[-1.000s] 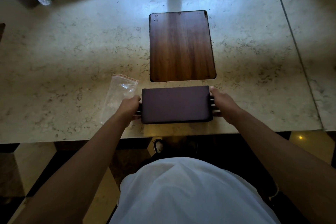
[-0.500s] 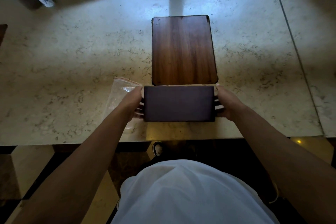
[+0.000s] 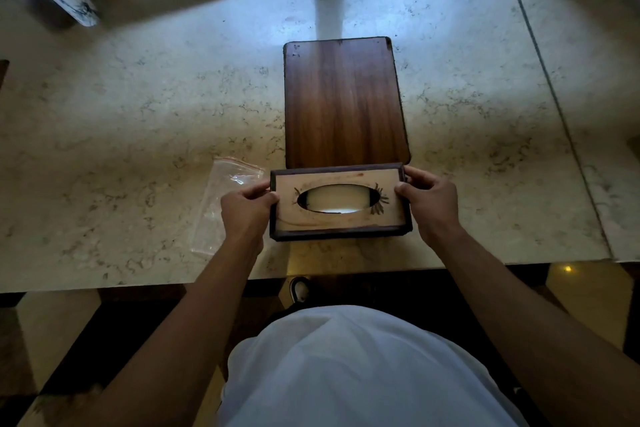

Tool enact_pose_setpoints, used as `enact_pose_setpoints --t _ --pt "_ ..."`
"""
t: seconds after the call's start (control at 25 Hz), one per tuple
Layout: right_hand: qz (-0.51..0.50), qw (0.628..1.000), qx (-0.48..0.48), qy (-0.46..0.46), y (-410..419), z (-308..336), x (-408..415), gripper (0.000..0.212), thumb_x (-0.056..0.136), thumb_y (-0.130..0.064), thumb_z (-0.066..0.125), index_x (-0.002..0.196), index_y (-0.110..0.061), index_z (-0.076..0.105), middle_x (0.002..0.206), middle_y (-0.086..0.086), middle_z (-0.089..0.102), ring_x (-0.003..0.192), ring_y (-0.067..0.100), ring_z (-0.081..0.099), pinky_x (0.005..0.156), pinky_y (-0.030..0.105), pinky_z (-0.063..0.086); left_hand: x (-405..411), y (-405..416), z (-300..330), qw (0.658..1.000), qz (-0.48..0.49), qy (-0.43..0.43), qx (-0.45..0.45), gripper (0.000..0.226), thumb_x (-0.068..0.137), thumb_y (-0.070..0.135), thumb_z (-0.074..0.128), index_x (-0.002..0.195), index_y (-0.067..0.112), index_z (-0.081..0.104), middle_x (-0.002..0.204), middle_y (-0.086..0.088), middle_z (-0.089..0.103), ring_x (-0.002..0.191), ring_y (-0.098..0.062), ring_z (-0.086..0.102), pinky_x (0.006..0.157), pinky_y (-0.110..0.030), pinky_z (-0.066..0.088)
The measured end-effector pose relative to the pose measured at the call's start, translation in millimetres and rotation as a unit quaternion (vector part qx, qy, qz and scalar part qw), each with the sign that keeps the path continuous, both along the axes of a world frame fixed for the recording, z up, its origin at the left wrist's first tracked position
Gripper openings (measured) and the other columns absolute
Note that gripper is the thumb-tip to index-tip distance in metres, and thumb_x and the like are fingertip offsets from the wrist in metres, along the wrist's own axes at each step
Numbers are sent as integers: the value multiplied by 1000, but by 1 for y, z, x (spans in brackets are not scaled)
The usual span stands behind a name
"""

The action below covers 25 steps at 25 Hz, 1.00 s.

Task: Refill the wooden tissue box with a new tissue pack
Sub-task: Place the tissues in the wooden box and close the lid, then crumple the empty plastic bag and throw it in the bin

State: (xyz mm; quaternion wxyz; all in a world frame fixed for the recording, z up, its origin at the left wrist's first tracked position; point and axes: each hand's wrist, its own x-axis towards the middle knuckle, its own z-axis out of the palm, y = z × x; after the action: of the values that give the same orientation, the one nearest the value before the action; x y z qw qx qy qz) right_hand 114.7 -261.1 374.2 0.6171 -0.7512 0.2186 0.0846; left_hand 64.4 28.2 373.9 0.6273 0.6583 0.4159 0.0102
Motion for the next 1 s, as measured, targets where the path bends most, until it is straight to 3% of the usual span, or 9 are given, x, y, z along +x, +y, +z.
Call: enact_pose_setpoints --t 0.12,0.4,0.64,0.8,0.88,1.0 --pt "10 1000 8 3 -2 -10 -8 40 88 5 70 127 -6 68 109 6 75 96 14 74 74 23 61 -5 -1 -9 1000 -10 2 20 32 80 -6 74 107 12 77 102 -7 78 94 -19 75 78 -37 63" --pt "4 1000 1 14 -3 -17 -9 36 89 4 69 121 -11 70 106 4 74 99 16 72 82 34 63 -6 -5 -14 1000 -20 7 20 34 83 -7 71 112 9 74 106 -8 75 100 -19 72 87 -41 61" --pt "20 999 -32 13 -3 -17 -9 36 90 1 69 124 -10 68 108 5 72 100 16 71 78 29 62 -10 -3 -18 999 -42 5 23 33 85 -5 71 113 13 74 102 1 74 101 -15 71 88 -40 61" --pt "43 997 -56 28 -5 -13 -6 37 91 -1 69 126 -11 65 109 2 71 103 16 69 84 36 62 -9 0 -17 998 -56 4 24 34 85 -5 71 114 12 73 103 -1 74 102 -17 71 89 -40 60" --pt "65 994 -80 39 -3 -8 -1 44 90 -1 70 131 -12 62 111 -1 68 107 18 67 87 37 61 -9 1 -15 998 -66 5 22 34 85 -6 71 116 9 72 104 -5 74 102 -21 71 90 -41 60" --pt "123 973 -197 9 7 2 11 56 86 1 71 138 -14 57 125 6 62 116 21 62 85 26 55 -7 5 -5 996 -80 2 28 31 88 -4 68 116 10 71 104 -6 73 101 -23 71 87 -38 61"
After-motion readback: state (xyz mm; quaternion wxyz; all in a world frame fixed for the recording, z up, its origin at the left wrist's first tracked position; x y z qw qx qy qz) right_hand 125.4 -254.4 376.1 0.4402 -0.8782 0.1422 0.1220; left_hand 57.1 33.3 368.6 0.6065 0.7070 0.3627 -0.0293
